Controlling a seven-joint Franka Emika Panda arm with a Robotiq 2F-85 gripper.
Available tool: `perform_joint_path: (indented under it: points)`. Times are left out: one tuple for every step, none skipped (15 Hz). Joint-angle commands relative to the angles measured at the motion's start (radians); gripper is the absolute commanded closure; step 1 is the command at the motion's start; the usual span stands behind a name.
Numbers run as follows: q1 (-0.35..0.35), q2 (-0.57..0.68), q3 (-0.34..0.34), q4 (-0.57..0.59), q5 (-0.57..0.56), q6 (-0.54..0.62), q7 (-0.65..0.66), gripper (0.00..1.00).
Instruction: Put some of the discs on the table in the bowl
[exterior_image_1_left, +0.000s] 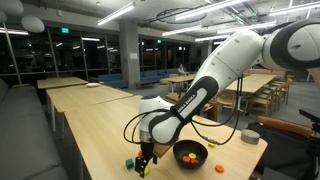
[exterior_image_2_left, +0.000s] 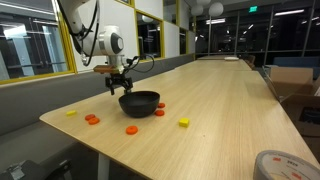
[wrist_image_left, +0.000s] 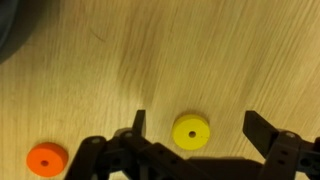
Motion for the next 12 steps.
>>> perform_joint_path:
  points:
    - [0.014,0.043,-0.009,0.077,0.03,-0.037,-0.044,0.0]
    - [0.015,0.049,-0.009,0.085,0.031,-0.042,-0.048,0.0]
    - [0.016,0.058,-0.01,0.094,0.03,-0.045,-0.05,0.0]
    - [0.016,0.063,-0.009,0.101,0.032,-0.048,-0.053,0.0]
    - [0.017,0.069,-0.009,0.106,0.031,-0.049,-0.055,0.0]
    - [0.018,0.074,-0.01,0.111,0.031,-0.051,-0.057,0.0]
    - [0.019,0.077,-0.01,0.114,0.03,-0.052,-0.058,0.0]
    - [0.02,0.08,-0.011,0.117,0.031,-0.053,-0.059,0.0]
    - [0.02,0.084,-0.011,0.12,0.03,-0.054,-0.059,0.0]
    - [0.02,0.086,-0.012,0.122,0.031,-0.055,-0.06,0.0]
    - [0.02,0.089,-0.012,0.125,0.031,-0.058,-0.06,0.0]
    - [0.02,0.089,-0.013,0.126,0.03,-0.058,-0.06,0.0]
